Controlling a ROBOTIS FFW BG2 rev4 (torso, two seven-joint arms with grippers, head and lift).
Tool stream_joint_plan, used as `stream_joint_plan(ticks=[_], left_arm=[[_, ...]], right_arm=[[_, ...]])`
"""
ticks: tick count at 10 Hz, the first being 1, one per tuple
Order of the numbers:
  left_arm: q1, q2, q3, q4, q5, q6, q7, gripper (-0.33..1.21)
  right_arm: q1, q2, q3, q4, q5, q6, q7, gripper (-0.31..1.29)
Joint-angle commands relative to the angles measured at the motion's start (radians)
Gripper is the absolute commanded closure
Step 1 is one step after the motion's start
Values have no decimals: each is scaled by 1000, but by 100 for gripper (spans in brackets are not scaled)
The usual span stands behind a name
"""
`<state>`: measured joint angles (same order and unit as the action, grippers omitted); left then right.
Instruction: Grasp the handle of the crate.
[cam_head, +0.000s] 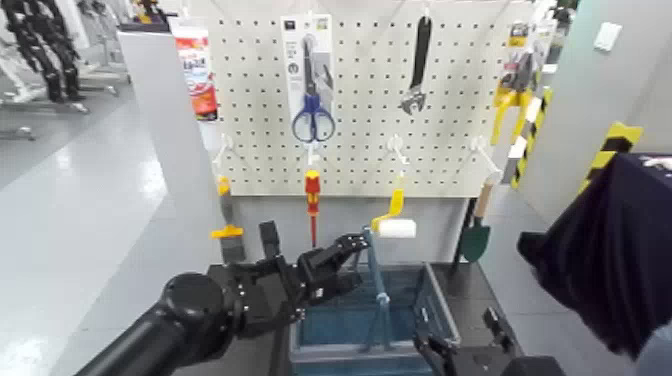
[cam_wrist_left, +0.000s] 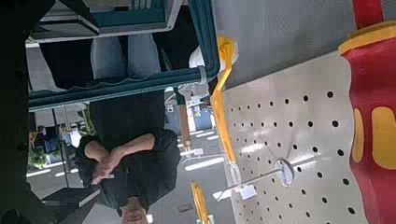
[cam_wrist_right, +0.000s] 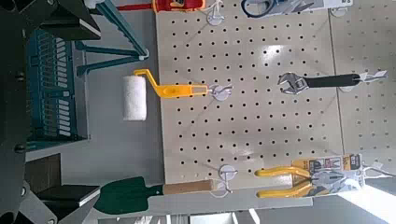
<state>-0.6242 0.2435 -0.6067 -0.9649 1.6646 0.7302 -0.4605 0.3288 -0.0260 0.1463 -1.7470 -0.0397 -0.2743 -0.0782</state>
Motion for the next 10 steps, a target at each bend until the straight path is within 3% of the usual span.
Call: stream_joint_plan(ticks=[1,10], left_arm=[[-26,-12,-31,34,20,-9,-10,10],[-98,-52,-142,155,89,-32,-60,12]], right_arm=[[-4,0,2,4,-5,-10,0,14],[-17,-11,16,10,-16,-37,0,14]])
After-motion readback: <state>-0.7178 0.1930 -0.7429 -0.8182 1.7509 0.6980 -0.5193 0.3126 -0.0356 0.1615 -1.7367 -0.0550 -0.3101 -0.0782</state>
